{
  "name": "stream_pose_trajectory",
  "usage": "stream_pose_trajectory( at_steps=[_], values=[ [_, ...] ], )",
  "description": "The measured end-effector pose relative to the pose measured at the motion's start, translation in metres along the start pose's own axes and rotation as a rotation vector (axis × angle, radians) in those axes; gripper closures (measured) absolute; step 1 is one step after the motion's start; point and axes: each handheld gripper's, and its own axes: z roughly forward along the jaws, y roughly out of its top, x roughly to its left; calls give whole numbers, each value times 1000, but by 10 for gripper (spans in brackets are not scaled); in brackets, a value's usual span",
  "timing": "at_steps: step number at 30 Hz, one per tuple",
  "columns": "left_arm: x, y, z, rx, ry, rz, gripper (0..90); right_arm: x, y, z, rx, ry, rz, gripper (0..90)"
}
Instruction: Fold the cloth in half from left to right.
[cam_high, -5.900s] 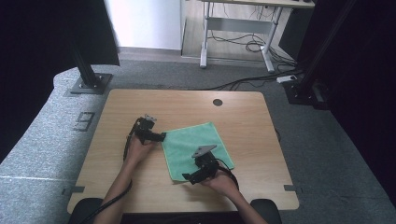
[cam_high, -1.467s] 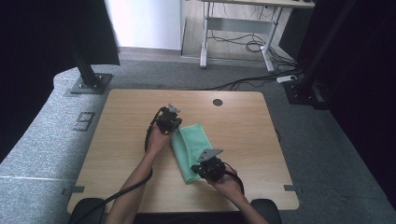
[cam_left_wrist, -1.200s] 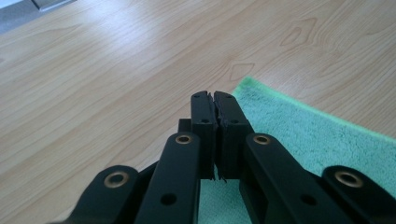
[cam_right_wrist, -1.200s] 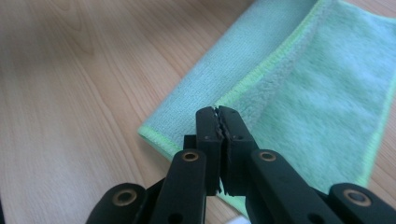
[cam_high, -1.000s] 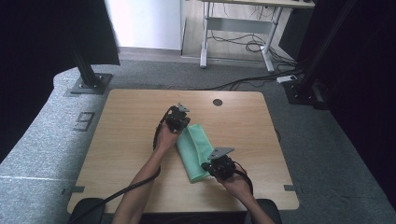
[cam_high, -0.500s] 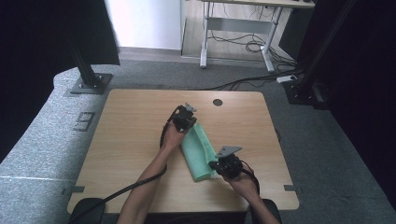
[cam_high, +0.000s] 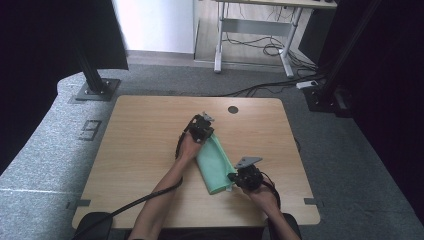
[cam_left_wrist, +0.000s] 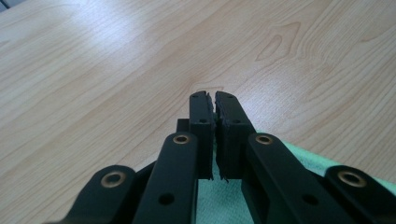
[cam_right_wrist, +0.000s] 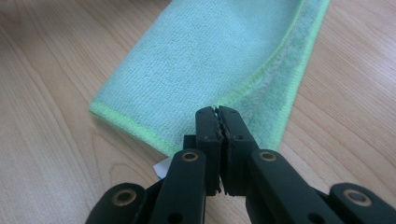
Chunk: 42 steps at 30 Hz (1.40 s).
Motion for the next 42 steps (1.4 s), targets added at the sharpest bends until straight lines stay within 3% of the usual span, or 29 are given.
stream_pose_trajectory(
  at_steps=[5,10,15,21,23,27,30,36,42],
  values=[
    [-2,1,5,-6,-1,-1,786,-2,-1,-1,-2,-15,10,851],
    [-1,3,3,-36,10,-10,584,-7,-4,-2,-2,-29,31,813],
    [3,9,-8,-46,10,-25,412,-13,-7,-5,6,-75,57,701],
    [3,6,-30,-52,5,5,324,-26,-10,-16,-2,-150,91,597],
    [3,0,-37,-54,-30,-3,275,-28,-10,-18,-16,-156,99,564],
    [3,-20,-52,-47,-61,-13,212,-24,-4,-12,-39,-134,100,486],
    [2,-39,-58,-29,-53,-10,190,-20,-2,-3,-18,-119,76,475],
    [0,-72,-68,-8,-45,-17,163,-23,-10,11,64,-151,58,516],
    [-5,-91,-72,-3,-49,-31,154,-26,-13,12,56,-141,61,513]
  ],
)
